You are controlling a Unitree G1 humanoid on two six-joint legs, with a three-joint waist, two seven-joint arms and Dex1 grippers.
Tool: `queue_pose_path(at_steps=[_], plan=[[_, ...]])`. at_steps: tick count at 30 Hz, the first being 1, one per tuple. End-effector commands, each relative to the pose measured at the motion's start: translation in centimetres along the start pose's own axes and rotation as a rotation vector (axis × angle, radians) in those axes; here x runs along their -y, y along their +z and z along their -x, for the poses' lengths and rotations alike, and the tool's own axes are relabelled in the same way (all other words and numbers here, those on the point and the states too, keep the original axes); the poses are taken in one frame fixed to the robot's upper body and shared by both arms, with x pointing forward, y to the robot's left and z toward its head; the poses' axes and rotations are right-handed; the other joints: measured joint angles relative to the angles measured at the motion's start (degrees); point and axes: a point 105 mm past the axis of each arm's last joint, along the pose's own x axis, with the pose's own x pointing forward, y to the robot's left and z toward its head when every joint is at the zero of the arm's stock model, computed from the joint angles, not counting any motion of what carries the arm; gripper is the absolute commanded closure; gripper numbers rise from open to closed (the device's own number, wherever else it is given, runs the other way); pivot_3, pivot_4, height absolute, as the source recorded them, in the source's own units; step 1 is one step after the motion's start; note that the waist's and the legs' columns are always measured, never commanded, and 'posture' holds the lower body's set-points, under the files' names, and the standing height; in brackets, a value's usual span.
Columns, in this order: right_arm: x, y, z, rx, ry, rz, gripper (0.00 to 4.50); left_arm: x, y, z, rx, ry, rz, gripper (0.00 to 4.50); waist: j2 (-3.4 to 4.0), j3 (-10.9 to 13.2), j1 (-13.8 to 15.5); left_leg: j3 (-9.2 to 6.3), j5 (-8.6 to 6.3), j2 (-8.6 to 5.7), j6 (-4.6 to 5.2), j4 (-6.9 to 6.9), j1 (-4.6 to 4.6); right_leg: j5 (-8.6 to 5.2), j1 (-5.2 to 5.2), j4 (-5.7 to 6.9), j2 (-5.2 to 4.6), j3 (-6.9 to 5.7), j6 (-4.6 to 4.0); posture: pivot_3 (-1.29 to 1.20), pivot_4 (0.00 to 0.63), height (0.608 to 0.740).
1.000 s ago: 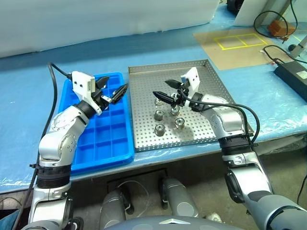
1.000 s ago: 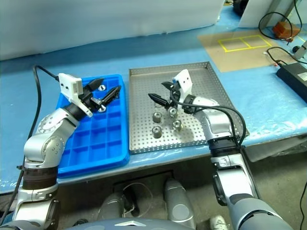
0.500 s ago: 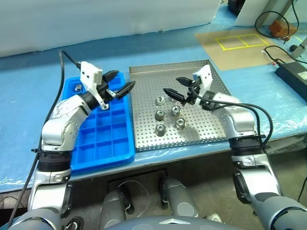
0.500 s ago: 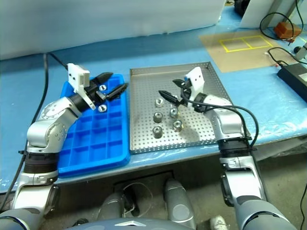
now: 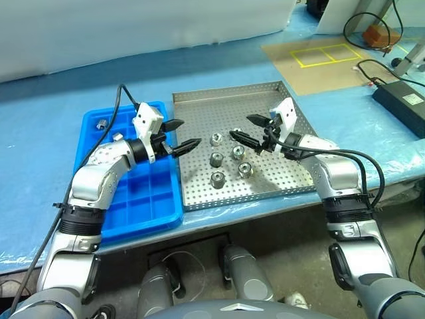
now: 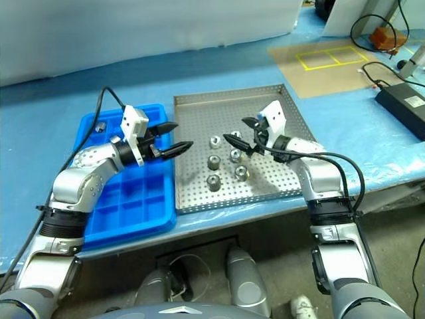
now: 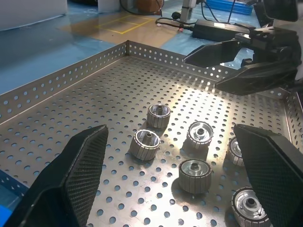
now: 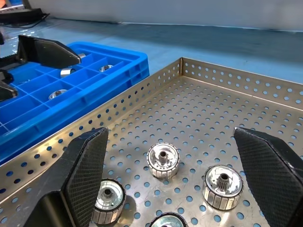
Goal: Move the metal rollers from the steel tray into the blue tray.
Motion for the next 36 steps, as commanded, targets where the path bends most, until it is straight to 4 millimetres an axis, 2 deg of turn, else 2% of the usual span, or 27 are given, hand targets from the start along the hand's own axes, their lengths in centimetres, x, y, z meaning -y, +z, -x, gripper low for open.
queue_pose_path(at_steps=[1, 7, 11, 14, 18, 22, 27, 36], plan=[[0.1, 1.9, 0.4, 0.057, -0.018, 0.035, 0.15, -0.5, 1.6, -0.9, 0.037, -0.009, -0.07, 0.0, 0.0, 0.0, 0.01, 0.0, 0.0, -0.01, 0.0, 0.0, 0.0, 0.0, 0.0, 0.0, 0.0, 0.0, 0.0, -0.7, 0.15, 0.74], [0.7, 2.4, 1.2, 0.067, -0.067, 0.048, 0.15, -3.3, 2.0, -3.9, 0.002, 0.03, -0.145, 0.0, 0.0, 0.0, -0.25, 0.0, -0.03, -0.07, 0.07, 0.01, -0.04, 0.0, 0.03, -0.1, -0.01, 0.02, 0.0, -0.76, 0.15, 0.74], [0.9, 2.3, 1.9, 0.067, -0.109, 0.048, 0.15, -4.6, 1.1, -5.8, -0.056, 0.037, -0.172, 0.0, -0.01, 0.0, -1.16, -0.01, -0.06, -0.09, 0.14, 0.01, -0.12, 0.0, 0.01, -0.18, -0.01, 0.01, 0.01, -0.81, 0.15, 0.74], [0.8, 2.0, 2.4, 0.066, -0.137, 0.041, 0.15, -4.8, 0.6, -7.1, -0.089, 0.022, -0.185, 0.0, -0.01, -0.01, -2.36, 0.0, -0.11, -0.12, 0.23, 0.0, -0.2, -0.01, -0.02, -0.26, -0.01, 0.01, 0.02, -0.84, 0.15, 0.74], [0.7, 1.8, 3.0, 0.063, -0.17, 0.033, 0.15, -3.7, -0.8, -8.3, -0.157, -0.054, -0.225, 0.0, -0.01, -0.01, -4.19, 0.0, -0.14, -0.14, 0.29, 0.02, -0.47, -0.01, -0.21, -0.31, -0.01, -0.05, 0.03, -0.88, 0.15, 0.74], [0.6, 1.6, 3.7, 0.058, -0.197, 0.031, 0.15, -3.3, -2.4, -8.6, -0.232, -0.083, -0.262, 0.0, -0.02, -0.01, -6.17, -0.01, -0.15, -0.14, 0.31, 0.05, -0.5, 0.0, -0.21, -0.35, -0.01, -0.1, 0.05, -0.91, 0.15, 0.74], [0.4, 1.3, 4.2, 0.046, -0.209, 0.024, 0.15, -4.3, -3.6, -8.4, -0.296, -0.016, -0.288, 0.0, -0.02, -0.01, -8.46, -0.05, -0.16, -0.15, 0.31, 0.09, -0.58, 0.04, -0.21, -0.43, -0.01, -0.2, 0.18, -0.91, 0.15, 0.74], [0.8, 1.3, 3.3, 0.048, -0.209, 0.013, 0.15, -5.2, -5.5, -7.1, -0.36, 0.035, -0.285, 0.0, -0.01, -0.01, -10.66, -0.37, -0.19, -0.14, 0.38, 0.15, -1.0, 0.13, -0.2, -0.78, -0.03, -0.63, 0.3, -0.89, 0.15, 0.74]])
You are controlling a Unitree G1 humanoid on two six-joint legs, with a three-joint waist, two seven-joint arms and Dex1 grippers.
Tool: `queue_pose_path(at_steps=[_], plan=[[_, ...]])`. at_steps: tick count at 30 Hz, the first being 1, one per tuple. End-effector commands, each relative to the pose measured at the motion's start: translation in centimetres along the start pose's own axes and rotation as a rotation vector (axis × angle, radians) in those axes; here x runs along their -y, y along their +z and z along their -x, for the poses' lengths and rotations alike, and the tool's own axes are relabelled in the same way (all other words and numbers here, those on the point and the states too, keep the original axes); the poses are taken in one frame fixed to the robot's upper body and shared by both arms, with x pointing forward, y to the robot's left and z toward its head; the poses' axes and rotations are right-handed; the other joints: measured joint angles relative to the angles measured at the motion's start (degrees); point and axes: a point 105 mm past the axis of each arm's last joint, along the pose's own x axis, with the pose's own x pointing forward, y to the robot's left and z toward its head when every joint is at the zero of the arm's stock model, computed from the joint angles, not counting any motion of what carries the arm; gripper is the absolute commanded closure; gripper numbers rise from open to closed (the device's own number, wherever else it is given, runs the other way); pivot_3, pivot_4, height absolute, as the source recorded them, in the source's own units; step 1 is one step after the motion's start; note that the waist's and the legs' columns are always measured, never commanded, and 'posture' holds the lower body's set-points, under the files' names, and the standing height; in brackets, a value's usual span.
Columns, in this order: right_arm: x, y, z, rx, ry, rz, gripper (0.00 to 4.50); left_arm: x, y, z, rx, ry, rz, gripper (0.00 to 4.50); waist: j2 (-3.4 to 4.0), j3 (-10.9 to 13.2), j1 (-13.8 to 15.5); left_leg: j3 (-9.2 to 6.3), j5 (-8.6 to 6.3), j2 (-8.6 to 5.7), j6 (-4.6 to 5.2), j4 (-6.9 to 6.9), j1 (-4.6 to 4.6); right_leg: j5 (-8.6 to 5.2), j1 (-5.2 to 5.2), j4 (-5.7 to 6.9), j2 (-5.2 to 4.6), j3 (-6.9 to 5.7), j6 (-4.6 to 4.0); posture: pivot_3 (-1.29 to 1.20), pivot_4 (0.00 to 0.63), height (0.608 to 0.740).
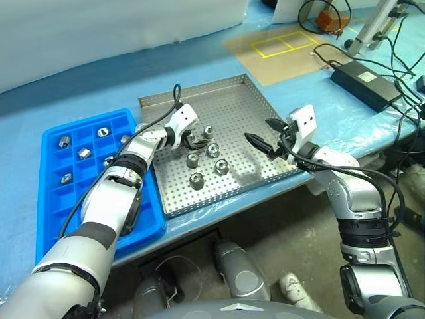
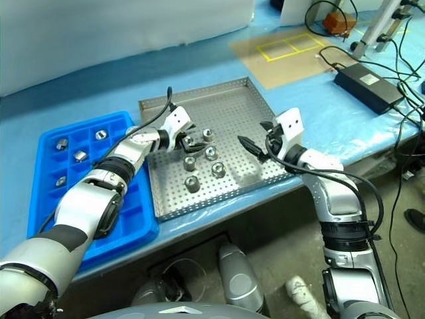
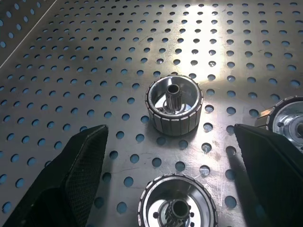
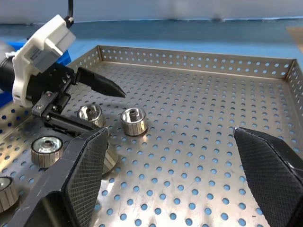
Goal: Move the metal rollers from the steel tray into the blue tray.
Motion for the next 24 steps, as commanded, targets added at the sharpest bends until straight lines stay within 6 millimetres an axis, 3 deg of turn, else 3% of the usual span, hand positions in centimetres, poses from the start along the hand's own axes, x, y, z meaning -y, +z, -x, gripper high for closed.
queue_pose_path(at_steps=[1, 8, 16, 19, 23, 24], plan=[[0.1, 0.9, 0.0, 0.04, -0.01, 0.005, 0.15, -0.6, -0.2, 0.6, -0.009, 0.018, -0.024, 0.0, 0.0, 0.0, -0.06, -0.01, 0.0, 0.01, 0.01, 0.0, -0.03, 0.01, 0.0, -0.04, 0.0, -0.03, 0.01, -0.89, 0.15, 0.74], [-0.2, 0.8, 0.0, 0.043, -0.005, -0.001, 0.15, -1.4, -1.3, 1.8, -0.048, 0.02, -0.002, 0.0, 0.0, 0.0, -0.11, -0.03, -0.09, 0.0, 0.18, -0.01, -0.17, 0.05, 0.0, -0.24, -0.07, -0.14, 0.04, -0.89, 0.15, 0.74], [-0.2, 0.6, -0.2, 0.04, -0.012, 0.001, 0.15, -0.1, -2.5, 1.3, -0.073, -0.017, 0.016, 0.0, 0.01, -0.01, 0.0, -0.03, -0.09, -0.03, 0.21, 0.05, -0.06, 0.06, 0.19, -0.24, -0.13, -0.15, 0.05, -0.88, 0.15, 0.74], [-0.2, 0.6, -0.2, 0.039, -0.014, 0.002, 0.11, 0.2, -2.5, 1.1, -0.072, -0.035, 0.009, 0.58, 0.02, -0.02, 0.04, -0.03, -0.1, -0.05, 0.21, 0.07, -0.04, 0.07, 0.22, -0.24, -0.14, -0.15, 0.05, -0.89, 0.15, 0.74], [-0.1, 0.5, -0.1, 0.035, -0.017, 0.003, 0.11, 0.3, -3.1, 1.1, -0.09, -0.025, 0.025, 1.89, 0.03, -0.02, 0.01, -0.03, -0.1, -0.07, 0.23, 0.1, -0.03, 0.08, 0.25, -0.24, -0.16, -0.15, 0.07, -0.89, 0.15, 0.74], [-0.1, 0.5, -0.1, 0.034, -0.019, 0.004, 0.11, 0.3, -3.4, 1.2, -0.097, -0.02, 0.028, 1.89, 0.03, -0.02, -0.02, -0.03, -0.1, -0.07, 0.23, 0.11, -0.03, 0.08, 0.27, -0.24, -0.17, -0.15, 0.08, -0.89, 0.15, 0.74]])
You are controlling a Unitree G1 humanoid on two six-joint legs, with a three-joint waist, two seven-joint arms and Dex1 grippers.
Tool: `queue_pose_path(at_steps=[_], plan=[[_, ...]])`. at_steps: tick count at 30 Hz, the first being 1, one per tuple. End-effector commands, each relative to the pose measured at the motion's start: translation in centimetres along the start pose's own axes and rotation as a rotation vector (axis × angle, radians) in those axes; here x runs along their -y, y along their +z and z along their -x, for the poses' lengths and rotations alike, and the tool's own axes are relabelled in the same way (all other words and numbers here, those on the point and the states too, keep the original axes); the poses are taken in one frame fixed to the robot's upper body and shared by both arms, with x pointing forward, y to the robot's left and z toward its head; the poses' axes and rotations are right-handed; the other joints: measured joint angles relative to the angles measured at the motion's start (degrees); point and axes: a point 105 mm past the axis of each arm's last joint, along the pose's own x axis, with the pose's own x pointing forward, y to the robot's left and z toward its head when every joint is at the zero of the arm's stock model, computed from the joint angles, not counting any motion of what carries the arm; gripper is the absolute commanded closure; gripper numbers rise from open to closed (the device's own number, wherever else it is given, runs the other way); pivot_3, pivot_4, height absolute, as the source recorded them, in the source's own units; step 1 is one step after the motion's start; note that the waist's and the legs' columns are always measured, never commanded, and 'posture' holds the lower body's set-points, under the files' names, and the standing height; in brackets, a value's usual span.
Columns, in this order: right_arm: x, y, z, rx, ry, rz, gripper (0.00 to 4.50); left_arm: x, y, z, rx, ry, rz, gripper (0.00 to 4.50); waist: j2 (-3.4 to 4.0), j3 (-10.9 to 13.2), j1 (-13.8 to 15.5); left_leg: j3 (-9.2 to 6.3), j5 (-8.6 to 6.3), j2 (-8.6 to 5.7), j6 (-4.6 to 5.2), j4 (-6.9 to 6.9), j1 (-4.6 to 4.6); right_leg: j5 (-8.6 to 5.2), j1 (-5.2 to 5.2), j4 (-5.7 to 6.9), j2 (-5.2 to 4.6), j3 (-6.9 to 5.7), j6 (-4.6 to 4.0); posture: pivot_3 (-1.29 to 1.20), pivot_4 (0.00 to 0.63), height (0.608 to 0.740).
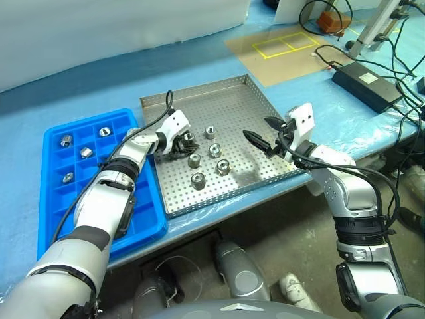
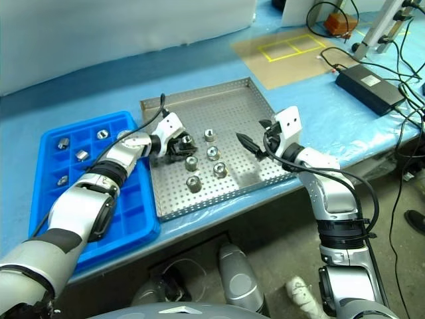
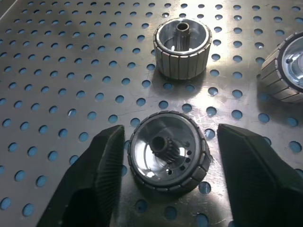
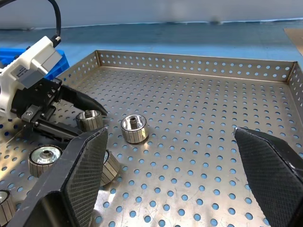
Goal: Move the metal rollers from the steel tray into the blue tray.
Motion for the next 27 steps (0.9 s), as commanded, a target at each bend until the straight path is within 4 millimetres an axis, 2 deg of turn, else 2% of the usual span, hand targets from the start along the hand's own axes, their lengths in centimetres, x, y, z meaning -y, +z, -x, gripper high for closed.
queue_pose_path(at_steps=[1, 5, 8, 11, 16, 19, 21, 24, 27], plan=[[-0.1, 0.9, 0.2, 0.033, -0.005, 0.026, 0.11, 0.2, -1.3, 0.1, -0.041, 0.009, 0.006, 1.89, 0.0, -0.01, -0.06, 0.0, 0.0, 0.0, 0.0, 0.01, 0.01, 0.01, 0.01, 0.0, 0.0, 0.0, 0.0, -0.89, 0.15, 0.74], [-0.2, 0.9, 0.1, 0.034, 0.0, 0.025, 0.11, 0.0, -1.3, 0.2, -0.033, 0.02, 0.013, 2.64, 0.0, -0.01, -0.18, 0.0, 0.0, 0.01, 0.0, 0.01, 0.17, 0.01, 0.16, 0.0, 0.0, 0.0, 0.02, -0.89, 0.15, 0.74], [-0.2, 0.9, 0.0, 0.034, 0.0, 0.026, 0.11, -0.7, -0.7, 0.4, -0.008, 0.061, 0.011, 2.64, 0.0, -0.01, -0.28, 0.0, 0.0, 0.01, -0.01, 0.01, 0.29, 0.01, 0.27, -0.02, 0.0, 0.0, 0.03, -0.89, 0.15, 0.74], [-0.4, 0.9, -0.1, 0.034, 0.007, 0.026, 0.11, -1.7, 1.1, 1.2, 0.078, 0.098, -0.011, 2.64, 0.0, -0.01, -0.51, 0.0, -0.01, 0.0, -0.02, 0.01, 0.37, 0.01, 0.38, -0.09, 0.0, 0.0, 0.04, -0.87, 0.15, 0.74], [-0.9, 0.9, -0.6, 0.037, 0.035, 0.015, 0.11, -4.9, 4.3, 6.3, 0.208, 0.22, -0.095, 2.64, 0.0, -0.01, -1.44, -0.02, 0.0, 0.03, 0.0, 0.0, -0.05, 0.03, -0.05, -0.02, 0.01, -0.03, 0.03, -0.83, 0.15, 0.74], [-1.7, 1.2, -1.6, 0.05, 0.085, 0.005, 0.11, -5.9, 5.5, 10.5, 0.247, 0.323, -0.134, 2.64, 0.01, 0.0, -1.88, -0.02, 0.01, 0.1, 0.01, -0.02, -0.15, 0.03, -0.24, 0.1, 0.01, -0.03, 0.02, -0.78, 0.15, 0.74], [-2.4, 2.1, -2.6, 0.072, 0.134, 0.008, 0.11, -5.2, 5.7, 12.8, 0.254, 0.358, -0.145, 2.64, 0.03, 0.01, -1.83, -0.01, 0.01, 0.14, 0.01, -0.06, -0.08, 0.03, -0.27, 0.2, 0.01, -0.04, 0.01, -0.76, 0.15, 0.74], [-3.5, 3.9, -4.1, 0.113, 0.219, 0.026, 0.11, -3.1, 5.5, 15.7, 0.261, 0.385, -0.123, 2.64, 0.05, 0.02, -1.43, -0.01, 0.08, 0.13, -0.1, -0.04, 0.04, -0.02, -0.27, 0.51, -0.01, -0.04, -0.05, -0.66, 0.15, 0.74], [-5.6, 6.2, -5.5, 0.165, 0.351, 0.033, 0.11, -1.3, 4.7, 18.2, 0.251, 0.455, -0.094, 2.64, 0.06, 0.03, 0.01, -0.02, 0.21, 0.13, -0.28, 0.03, 0.14, -0.05, -0.25, 0.81, -0.1, -0.1, -0.08, -0.58, 0.15, 0.74]])
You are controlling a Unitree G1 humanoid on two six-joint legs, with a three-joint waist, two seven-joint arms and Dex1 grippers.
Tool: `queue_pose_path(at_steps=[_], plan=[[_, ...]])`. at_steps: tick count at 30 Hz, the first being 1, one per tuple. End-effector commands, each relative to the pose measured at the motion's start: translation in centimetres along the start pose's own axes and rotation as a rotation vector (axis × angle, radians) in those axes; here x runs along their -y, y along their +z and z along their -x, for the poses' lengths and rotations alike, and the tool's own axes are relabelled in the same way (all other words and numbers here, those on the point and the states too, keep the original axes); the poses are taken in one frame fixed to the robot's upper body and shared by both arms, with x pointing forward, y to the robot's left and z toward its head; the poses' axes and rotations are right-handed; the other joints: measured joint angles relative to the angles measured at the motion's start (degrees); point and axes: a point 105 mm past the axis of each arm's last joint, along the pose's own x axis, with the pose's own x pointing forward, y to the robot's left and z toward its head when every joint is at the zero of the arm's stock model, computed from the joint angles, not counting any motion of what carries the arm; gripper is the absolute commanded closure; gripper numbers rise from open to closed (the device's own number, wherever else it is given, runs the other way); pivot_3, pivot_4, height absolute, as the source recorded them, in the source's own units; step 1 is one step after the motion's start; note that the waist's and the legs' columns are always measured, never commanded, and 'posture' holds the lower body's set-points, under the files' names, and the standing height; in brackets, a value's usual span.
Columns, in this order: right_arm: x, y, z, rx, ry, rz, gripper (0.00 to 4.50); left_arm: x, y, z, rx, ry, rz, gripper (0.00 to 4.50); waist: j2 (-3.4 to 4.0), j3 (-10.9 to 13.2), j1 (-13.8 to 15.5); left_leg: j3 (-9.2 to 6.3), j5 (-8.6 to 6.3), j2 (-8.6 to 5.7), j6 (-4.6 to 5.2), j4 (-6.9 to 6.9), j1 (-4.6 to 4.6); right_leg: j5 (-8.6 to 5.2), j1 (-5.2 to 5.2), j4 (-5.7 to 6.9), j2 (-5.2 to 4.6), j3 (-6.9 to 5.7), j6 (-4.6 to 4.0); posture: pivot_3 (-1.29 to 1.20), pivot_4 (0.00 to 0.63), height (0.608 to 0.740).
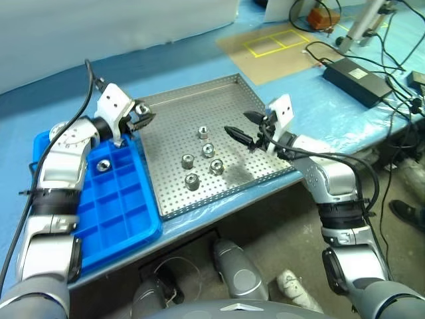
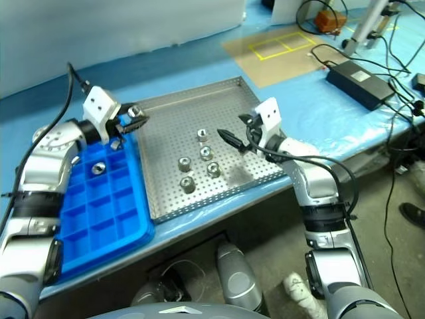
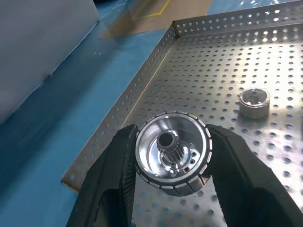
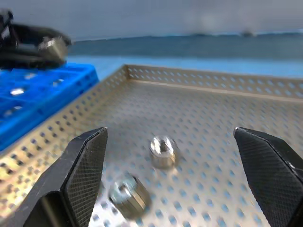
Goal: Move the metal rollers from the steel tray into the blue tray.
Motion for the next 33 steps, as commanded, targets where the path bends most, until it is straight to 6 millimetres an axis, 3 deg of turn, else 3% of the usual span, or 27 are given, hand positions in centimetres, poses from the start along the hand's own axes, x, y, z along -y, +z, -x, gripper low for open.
queue_pose_path(at_steps=[1, 7, 12, 16, 20, 24, 33], plan=[[-2.6, 3.1, -2.2, 0.089, 0.183, 0.042, 0.11, -0.4, 2.6, 3.6, 0.058, 0.119, -0.021, 2.64, 0.01, 0.01, 0.93, 0.01, 0.08, 0.02, -0.04, 0.0, 0.04, 0.01, 0.0, 0.05, 0.0, 0.0, -0.01, -0.54, 0.15, 0.74], [-6.7, 4.7, -5.3, 0.117, 0.435, 0.092, 0.11, -0.2, 1.0, 8.4, -0.02, 0.403, 0.02, 2.64, 0.11, 0.07, 5.76, -0.04, 0.15, 0.08, -0.44, -0.09, 0.84, 0.01, 0.59, 0.23, -0.01, 0.01, -0.02, -0.4, 0.15, 0.74], [-8.1, 5.1, -6.4, 0.135, 0.528, 0.082, 0.11, 0.4, -1.0, 10.9, -0.094, 0.582, 0.065, 2.64, 0.13, 0.09, 11.09, -0.06, 0.15, 0.05, -0.46, -0.1, 0.9, 0.01, 0.67, 0.16, -0.01, 0.09, -0.03, -0.29, 0.15, 0.74], [-9.2, 5.3, -6.6, 0.136, 0.598, 0.079, 0.11, 2.1, -3.3, 12.0, -0.157, 0.639, 0.139, 2.64, 0.14, 0.09, 15.65, -0.03, 0.15, 0.05, -0.46, -0.25, 0.87, -0.01, 0.59, 0.12, -0.01, 0.16, -0.06, -0.25, 0.15, 0.74], [-9.2, 5.0, -6.6, 0.123, 0.609, 0.098, 0.11, 3.2, -4.7, 12.0, -0.179, 0.644, 0.198, 2.64, 0.15, 0.1, 20.24, 0.07, 0.19, 0.07, -0.54, -0.35, 0.87, -0.01, 0.46, 0.15, 0.01, 0.26, -0.07, -0.25, 0.15, 0.74], [-9.0, 4.7, -6.5, 0.11, 0.604, 0.103, 0.11, 3.6, -5.1, 11.0, -0.167, 0.619, 0.217, 2.64, 0.15, 0.1, 22.99, 0.25, 0.24, 0.06, -0.65, -0.47, 1.06, -0.01, 0.43, 0.22, 0.02, 0.49, -0.07, -0.25, 0.15, 0.74], [-8.4, 4.3, -6.0, 0.097, 0.571, 0.105, 0.11, 3.7, -4.6, 8.6, -0.133, 0.525, 0.208, 2.64, 0.07, 0.05, 23.89, 0.46, 0.39, 0.02, -0.93, -0.85, 1.39, 0.0, 0.36, 0.22, 0.22, 1.02, -0.08, -0.3, 0.15, 0.74]])
